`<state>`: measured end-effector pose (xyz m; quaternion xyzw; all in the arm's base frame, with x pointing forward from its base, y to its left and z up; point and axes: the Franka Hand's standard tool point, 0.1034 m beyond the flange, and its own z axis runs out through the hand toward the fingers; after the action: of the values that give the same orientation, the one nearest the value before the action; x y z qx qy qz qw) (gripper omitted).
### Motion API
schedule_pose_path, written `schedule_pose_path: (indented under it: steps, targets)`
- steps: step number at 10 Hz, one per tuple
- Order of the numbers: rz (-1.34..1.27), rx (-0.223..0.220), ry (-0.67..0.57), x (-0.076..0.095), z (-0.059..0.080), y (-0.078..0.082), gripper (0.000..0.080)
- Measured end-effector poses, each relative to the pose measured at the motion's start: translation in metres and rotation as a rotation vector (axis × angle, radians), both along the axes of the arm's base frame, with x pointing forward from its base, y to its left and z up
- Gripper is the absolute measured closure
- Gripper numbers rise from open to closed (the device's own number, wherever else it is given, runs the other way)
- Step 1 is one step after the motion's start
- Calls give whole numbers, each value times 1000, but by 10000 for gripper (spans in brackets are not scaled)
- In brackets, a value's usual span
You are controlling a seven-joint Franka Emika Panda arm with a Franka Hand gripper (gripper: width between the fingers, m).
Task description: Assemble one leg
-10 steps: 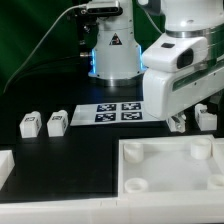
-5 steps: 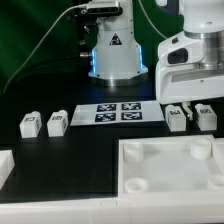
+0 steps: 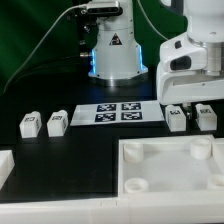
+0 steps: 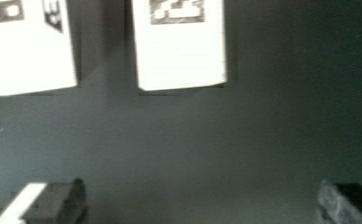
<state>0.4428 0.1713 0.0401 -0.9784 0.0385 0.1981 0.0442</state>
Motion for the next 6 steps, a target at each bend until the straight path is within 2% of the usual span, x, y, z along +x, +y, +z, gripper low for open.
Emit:
schedule_pose_path:
  steps: [2,4,6]
  targets:
    - [15,-3,151,-3,-3,1,151]
    - [43,-4,360,-10,-5,2,151]
    - [59,-1,491,-11,-8,-1,151]
